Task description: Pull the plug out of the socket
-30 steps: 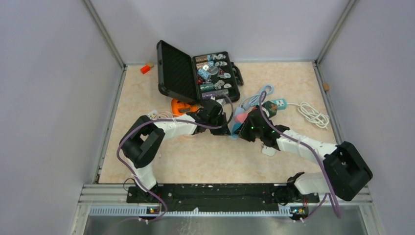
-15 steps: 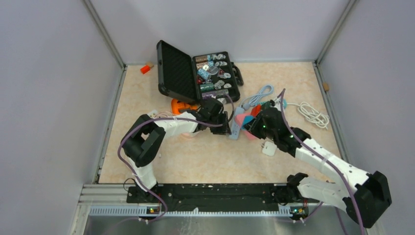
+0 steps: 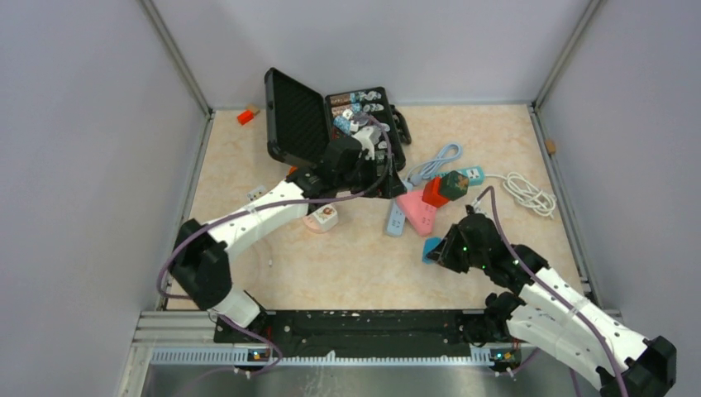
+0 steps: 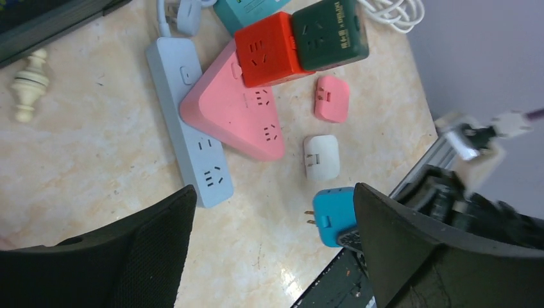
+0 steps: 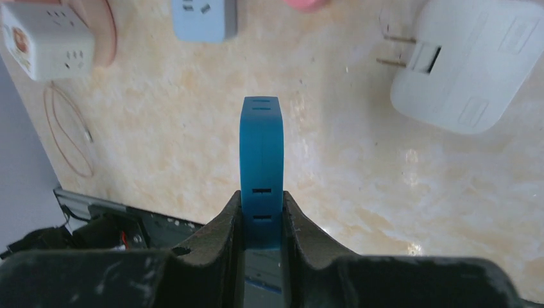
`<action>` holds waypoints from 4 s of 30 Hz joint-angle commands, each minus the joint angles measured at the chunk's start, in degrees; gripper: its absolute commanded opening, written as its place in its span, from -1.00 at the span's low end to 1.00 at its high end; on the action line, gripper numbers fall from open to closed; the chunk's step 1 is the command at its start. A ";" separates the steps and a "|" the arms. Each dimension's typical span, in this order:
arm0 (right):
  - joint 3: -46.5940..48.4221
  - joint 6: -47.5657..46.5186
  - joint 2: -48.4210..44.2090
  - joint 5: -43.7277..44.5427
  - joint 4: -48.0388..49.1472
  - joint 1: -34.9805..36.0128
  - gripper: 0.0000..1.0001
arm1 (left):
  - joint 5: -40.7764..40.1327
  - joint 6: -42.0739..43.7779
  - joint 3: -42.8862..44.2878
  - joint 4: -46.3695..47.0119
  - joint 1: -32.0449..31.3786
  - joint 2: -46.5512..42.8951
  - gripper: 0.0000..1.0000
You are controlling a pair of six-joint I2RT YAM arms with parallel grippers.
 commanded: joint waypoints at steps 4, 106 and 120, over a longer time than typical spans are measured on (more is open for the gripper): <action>-7.18 6.96 -3.60 -7.61 6.13 0.08 -1.00 | -8.50 1.25 -9.39 -1.99 0.20 -14.21 0.97; 54.40 -36.38 73.43 15.78 20.33 23.57 -0.04 | -12.99 -14.71 -44.21 -8.47 27.39 -43.05 0.74; 44.28 -27.71 63.64 14.34 12.89 23.57 -0.04 | 5.30 -14.97 -47.40 8.68 26.76 -31.19 0.20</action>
